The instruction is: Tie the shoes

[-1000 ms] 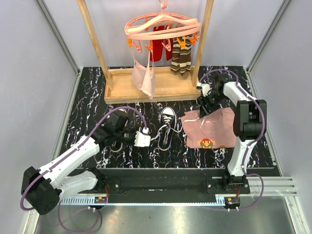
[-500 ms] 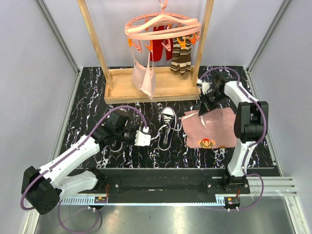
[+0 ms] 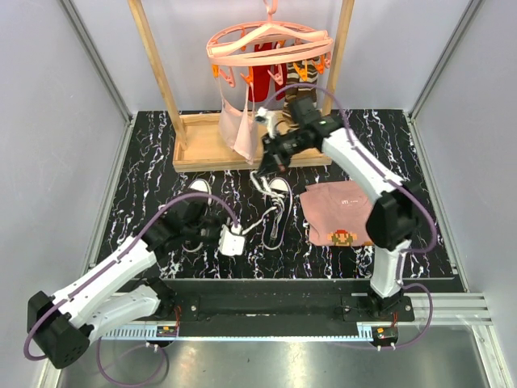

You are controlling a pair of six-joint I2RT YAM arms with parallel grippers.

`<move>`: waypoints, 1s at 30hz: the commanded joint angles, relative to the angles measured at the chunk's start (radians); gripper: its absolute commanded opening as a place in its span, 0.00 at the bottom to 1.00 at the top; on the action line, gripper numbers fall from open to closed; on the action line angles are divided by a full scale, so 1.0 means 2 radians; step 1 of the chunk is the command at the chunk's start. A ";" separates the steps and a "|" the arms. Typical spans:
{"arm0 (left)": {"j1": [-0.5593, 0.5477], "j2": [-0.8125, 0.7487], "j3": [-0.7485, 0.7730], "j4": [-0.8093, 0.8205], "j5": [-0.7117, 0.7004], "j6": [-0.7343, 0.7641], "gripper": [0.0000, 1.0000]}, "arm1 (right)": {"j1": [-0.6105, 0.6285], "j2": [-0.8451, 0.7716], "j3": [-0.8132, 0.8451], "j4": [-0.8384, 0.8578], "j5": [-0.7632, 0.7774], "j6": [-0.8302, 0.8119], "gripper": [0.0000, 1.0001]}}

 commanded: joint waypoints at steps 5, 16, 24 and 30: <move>-0.024 -0.039 -0.036 -0.004 -0.014 0.065 0.00 | 0.076 0.108 0.087 0.043 -0.007 0.074 0.00; -0.027 -0.045 -0.048 -0.008 -0.010 0.047 0.00 | 0.118 0.159 0.049 0.055 -0.032 0.090 0.31; -0.026 -0.033 -0.038 0.025 -0.010 -0.062 0.00 | 0.060 0.054 -0.022 0.050 -0.017 0.067 0.66; 0.004 0.029 -0.009 0.103 -0.018 -0.155 0.00 | -0.012 -0.028 -0.101 0.034 -0.015 0.024 0.65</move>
